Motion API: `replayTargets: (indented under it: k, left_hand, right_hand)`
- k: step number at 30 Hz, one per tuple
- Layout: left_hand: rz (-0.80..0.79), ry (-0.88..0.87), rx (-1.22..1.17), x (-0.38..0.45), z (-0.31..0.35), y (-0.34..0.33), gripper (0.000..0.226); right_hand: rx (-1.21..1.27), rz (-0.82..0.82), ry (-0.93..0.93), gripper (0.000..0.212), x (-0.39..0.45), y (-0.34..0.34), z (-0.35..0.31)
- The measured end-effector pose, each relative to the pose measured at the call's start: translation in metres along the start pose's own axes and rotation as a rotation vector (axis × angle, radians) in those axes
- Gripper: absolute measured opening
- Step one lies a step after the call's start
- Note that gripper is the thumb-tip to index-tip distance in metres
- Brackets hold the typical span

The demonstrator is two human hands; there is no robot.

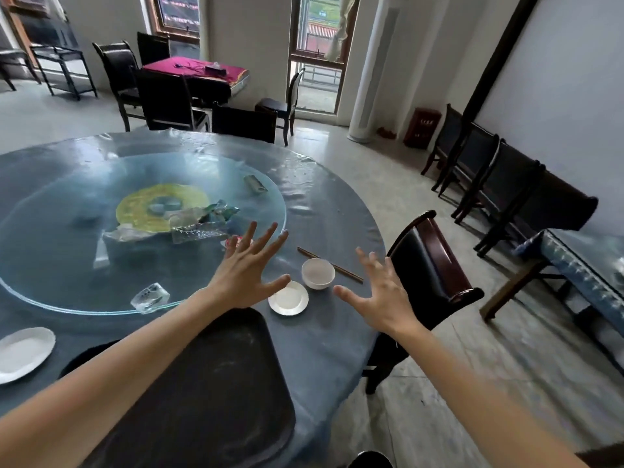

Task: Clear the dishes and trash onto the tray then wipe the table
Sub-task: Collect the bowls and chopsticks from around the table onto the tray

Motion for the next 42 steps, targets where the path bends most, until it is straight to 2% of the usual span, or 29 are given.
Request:
replayTargets:
  k: [6,11,16,20,25,31,36,42]
  left_hand:
    - [-0.109,0.033,-0.176,0.06,-0.061,-0.064,0.088]
    - [-0.187,0.127,-0.316,0.09,-0.1,-0.119,0.077]
    - [-0.252,0.247,-0.323,0.125,-0.149,-0.174,0.066]
    - [-0.293,0.286,-0.331,0.166,-0.17,-0.217,0.058]
    - [-0.373,0.237,-0.411,0.223,-0.178,-0.272,0.053]
    - [-0.404,0.099,-0.462,0.273,-0.17,-0.32,0.044]
    - [-0.476,-0.121,-0.428,0.298,-0.154,-0.347,0.039]
    - [-0.546,-0.208,-0.369,0.319,-0.154,-0.363,0.022]
  right_hand:
    - [0.316,-0.195,-0.227,0.096,0.078,-0.051,0.026]
    - [0.46,-0.327,-0.405,0.088,0.132,-0.098,0.049]
    - [0.684,-0.493,-0.593,0.078,0.188,-0.155,0.072]
    - [0.798,-0.552,-0.763,0.071,0.226,-0.195,0.092]
    - [0.894,-0.64,-0.853,0.059,0.244,-0.237,0.103]
    - [0.987,-0.651,-0.885,0.044,0.249,-0.254,0.111]
    - [1.013,-0.677,-0.871,0.042,0.248,-0.259,0.114]
    - [1.016,-0.682,-0.829,0.045,0.252,-0.262,0.118]
Point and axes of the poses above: each hand's wrist, its own x-axis towards the middle knuckle, its own y-axis out of the back of the hand, z = x × y, the point moved 8 cm from there along x, towards the middle knuckle, and after that the axes turned 14 degrees about -y, right-handed, at the moved point
